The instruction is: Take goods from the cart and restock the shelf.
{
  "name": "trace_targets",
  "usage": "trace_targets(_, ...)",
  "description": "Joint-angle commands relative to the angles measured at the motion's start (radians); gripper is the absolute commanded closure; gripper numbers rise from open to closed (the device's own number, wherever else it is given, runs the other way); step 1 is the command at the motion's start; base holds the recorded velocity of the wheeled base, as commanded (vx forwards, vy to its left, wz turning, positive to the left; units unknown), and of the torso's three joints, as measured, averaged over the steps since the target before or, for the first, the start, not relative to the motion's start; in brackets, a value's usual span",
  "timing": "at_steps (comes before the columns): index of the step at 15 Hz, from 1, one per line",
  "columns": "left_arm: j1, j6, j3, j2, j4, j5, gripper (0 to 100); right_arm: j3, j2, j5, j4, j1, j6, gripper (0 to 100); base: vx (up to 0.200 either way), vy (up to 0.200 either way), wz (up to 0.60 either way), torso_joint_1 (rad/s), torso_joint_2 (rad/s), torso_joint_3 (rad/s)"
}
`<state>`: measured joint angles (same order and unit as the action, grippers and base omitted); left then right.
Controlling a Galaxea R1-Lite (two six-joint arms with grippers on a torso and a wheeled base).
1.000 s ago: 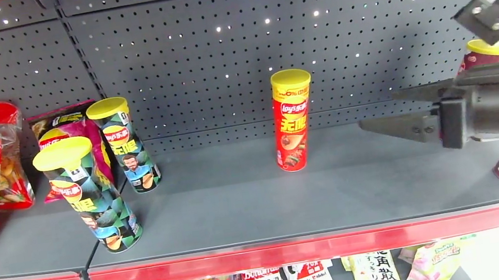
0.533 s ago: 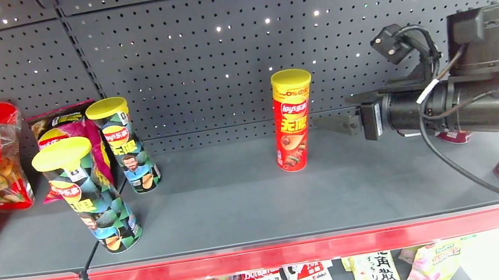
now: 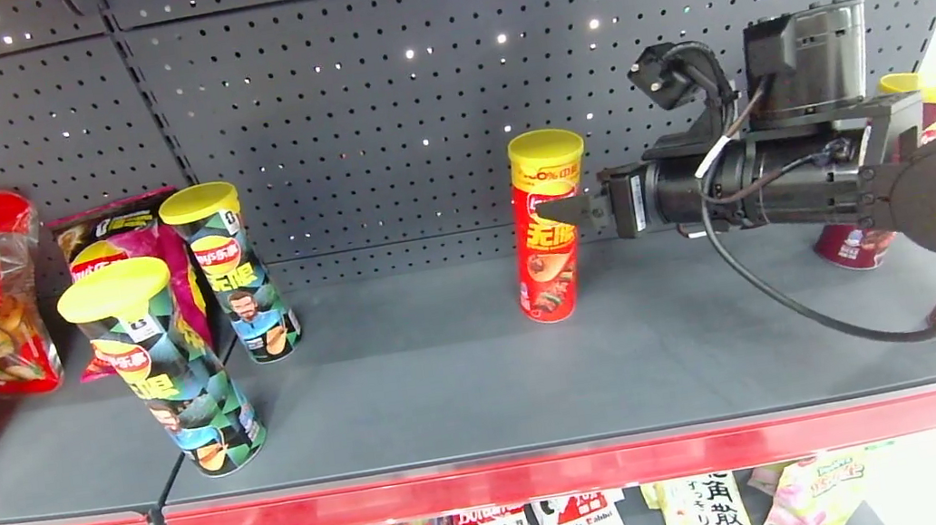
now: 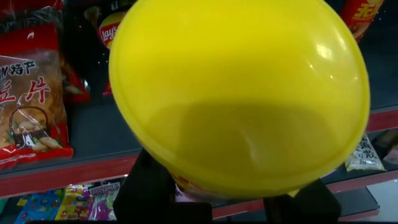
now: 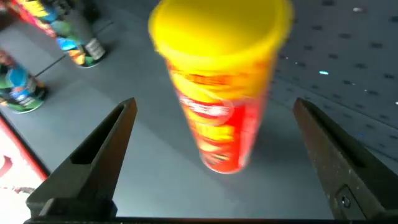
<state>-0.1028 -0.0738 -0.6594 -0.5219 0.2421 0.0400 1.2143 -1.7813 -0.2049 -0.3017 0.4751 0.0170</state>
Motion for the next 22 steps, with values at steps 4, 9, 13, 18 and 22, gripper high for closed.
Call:
trace_targets(4,0.0,0.0,0.001,-0.007,0.0,0.0,100,0.071,-0.069,0.001,0.0,0.02,0.0,0,0.0,0.0,0.0,0.0,0.0,0.0)
trace_targets(9,0.0,0.0,0.006,-0.009,0.0,0.0,100,0.111,-0.112,0.004,0.0,0.016,0.0,0,0.0,0.0,0.0,0.0,0.0,0.0)
trace_targets(13,0.0,0.0,0.007,-0.013,0.0,0.001,100,0.179,-0.162,0.019,0.0,0.014,0.0,0,0.0,0.0,0.0,0.0,0.0,0.0)
trace_targets(18,0.0,0.0,0.009,-0.013,0.0,0.001,100,0.186,-0.185,0.021,0.0,0.016,0.0,0,0.0,0.0,0.0,0.0,0.0,0.0)
trace_targets(22,0.0,0.0,0.009,-0.013,0.0,0.001,100,0.188,-0.216,0.027,-0.05,0.014,0.004,100,0.0,0.0,0.0,0.0,0.0,0.0)
